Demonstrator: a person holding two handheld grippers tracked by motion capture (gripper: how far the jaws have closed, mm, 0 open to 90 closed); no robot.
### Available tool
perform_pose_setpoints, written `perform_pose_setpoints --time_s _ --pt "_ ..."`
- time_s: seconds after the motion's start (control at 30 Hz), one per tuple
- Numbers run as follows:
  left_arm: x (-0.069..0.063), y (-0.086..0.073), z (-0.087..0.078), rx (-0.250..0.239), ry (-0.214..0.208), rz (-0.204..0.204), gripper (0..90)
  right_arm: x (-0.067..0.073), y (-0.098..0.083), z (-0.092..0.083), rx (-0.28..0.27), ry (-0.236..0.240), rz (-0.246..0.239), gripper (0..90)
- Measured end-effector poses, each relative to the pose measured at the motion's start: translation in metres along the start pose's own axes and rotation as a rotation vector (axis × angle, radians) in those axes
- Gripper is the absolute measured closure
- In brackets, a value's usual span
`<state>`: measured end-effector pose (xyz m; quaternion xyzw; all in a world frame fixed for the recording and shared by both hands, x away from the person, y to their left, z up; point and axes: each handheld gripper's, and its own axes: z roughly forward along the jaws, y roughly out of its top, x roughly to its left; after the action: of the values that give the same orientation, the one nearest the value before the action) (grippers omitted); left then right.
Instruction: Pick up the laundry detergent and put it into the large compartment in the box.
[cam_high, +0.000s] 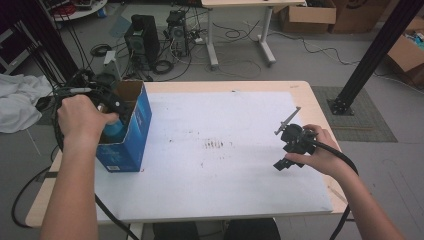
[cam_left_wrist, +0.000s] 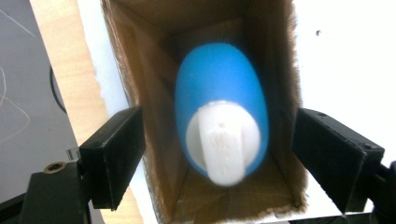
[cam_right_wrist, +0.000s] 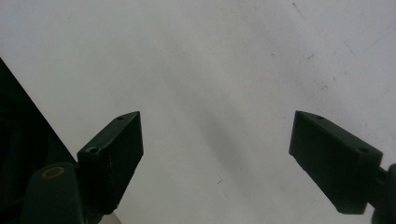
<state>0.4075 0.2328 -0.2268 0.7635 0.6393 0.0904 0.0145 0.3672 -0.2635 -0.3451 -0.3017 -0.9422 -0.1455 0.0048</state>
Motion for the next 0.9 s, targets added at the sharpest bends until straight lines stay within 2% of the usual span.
perform_pose_setpoints --time_s 0.13,0.27,0.4,0.47,0.5,0.53,0.63,0.8,0.83,0.87,0.9 --pt "-0.008 0.001 -0.013 -0.014 0.013 0.031 19.0 0.003 0.001 -0.005 -0.010 -0.003 0.002 17.5" --pt "-0.022 0.003 -0.025 -0.043 0.018 0.074 18.4 0.003 0.000 -0.007 -0.007 -0.006 0.013 17.5" --pt "-0.044 0.006 -0.029 -0.056 0.014 0.150 16.5 0.003 0.000 -0.006 -0.008 -0.004 0.015 17.4" --pt "-0.058 0.007 -0.028 -0.059 0.035 0.192 16.3 0.002 0.001 -0.006 -0.002 -0.006 0.015 17.4" --pt "-0.058 0.007 -0.028 -0.059 0.035 0.192 16.1 0.002 0.001 -0.006 -0.003 -0.009 0.014 17.4" --pt "-0.071 0.008 -0.026 -0.066 0.026 0.222 16.0 0.002 0.001 -0.007 -0.005 -0.009 0.012 17.4" --pt "-0.090 0.010 -0.021 -0.076 -0.013 0.270 16.0 0.003 0.002 -0.009 -0.009 -0.010 0.013 17.4" --pt "-0.120 0.012 -0.013 -0.071 -0.021 0.350 15.9 0.004 0.003 -0.011 -0.004 -0.014 0.016 17.3" --pt "-0.120 0.012 -0.013 -0.071 -0.021 0.350 15.8 0.003 0.003 -0.011 -0.006 -0.015 0.012 17.3" --pt "-0.132 0.012 -0.010 -0.072 -0.032 0.383 15.9 0.003 0.003 -0.011 -0.006 -0.015 0.013 17.2" --pt "-0.137 0.012 -0.008 -0.071 -0.034 0.400 15.9 0.003 0.003 -0.011 -0.006 -0.016 0.014 17.2"
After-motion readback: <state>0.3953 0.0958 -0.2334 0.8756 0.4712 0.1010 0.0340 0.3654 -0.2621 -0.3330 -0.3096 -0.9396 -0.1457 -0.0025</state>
